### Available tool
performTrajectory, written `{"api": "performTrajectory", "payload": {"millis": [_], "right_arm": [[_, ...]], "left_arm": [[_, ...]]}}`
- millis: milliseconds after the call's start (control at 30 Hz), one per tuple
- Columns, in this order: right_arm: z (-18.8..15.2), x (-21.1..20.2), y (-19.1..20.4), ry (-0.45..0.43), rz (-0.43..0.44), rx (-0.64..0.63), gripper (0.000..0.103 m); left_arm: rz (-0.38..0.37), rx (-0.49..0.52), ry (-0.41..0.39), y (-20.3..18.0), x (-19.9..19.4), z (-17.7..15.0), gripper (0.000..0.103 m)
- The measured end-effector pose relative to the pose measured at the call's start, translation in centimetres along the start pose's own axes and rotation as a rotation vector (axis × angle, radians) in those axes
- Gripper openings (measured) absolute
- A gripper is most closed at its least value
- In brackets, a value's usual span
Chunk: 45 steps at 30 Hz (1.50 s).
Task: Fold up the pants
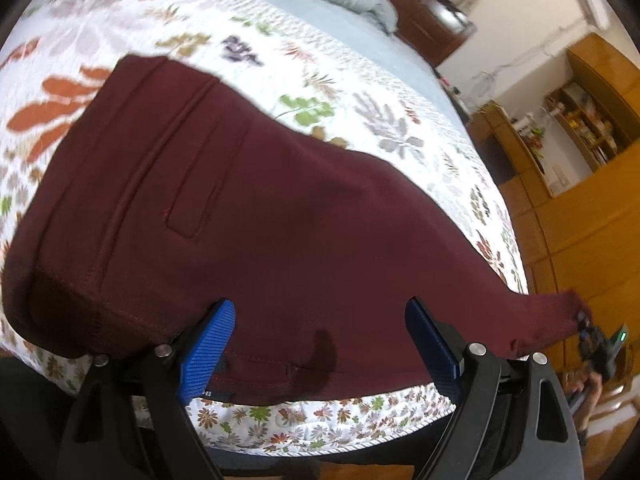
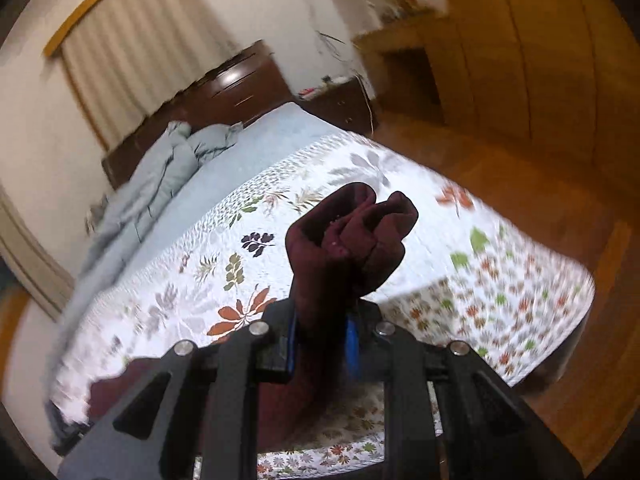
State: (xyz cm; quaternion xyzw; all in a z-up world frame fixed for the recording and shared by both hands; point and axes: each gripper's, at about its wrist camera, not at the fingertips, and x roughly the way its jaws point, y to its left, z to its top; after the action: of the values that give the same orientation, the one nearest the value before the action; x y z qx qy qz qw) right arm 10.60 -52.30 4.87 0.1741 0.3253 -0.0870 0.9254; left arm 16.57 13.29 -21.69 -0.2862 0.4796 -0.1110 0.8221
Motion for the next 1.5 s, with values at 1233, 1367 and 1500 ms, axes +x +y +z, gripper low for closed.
{"api": "performTrajectory", "payload": {"millis": [1233, 1367, 1500], "right_arm": [[-8.9, 5.6, 31.6, 0.078, -0.062, -0.751, 0.017], [-11.5, 6.6, 33.7, 0.091, -0.112, -0.847, 0.017], [-16.5, 8.0, 35.6, 0.064, -0.208, -1.040, 0.017]], "left_arm": [[-0.135, 0.101, -0.055, -0.7, -3.6, -2.8, 0.088], [-0.149, 0.092, -0.058, -0.4, -3.6, -2.8, 0.088], [-0.159, 0.083, -0.060, -0.1, -3.8, -2.9, 0.088]]}}
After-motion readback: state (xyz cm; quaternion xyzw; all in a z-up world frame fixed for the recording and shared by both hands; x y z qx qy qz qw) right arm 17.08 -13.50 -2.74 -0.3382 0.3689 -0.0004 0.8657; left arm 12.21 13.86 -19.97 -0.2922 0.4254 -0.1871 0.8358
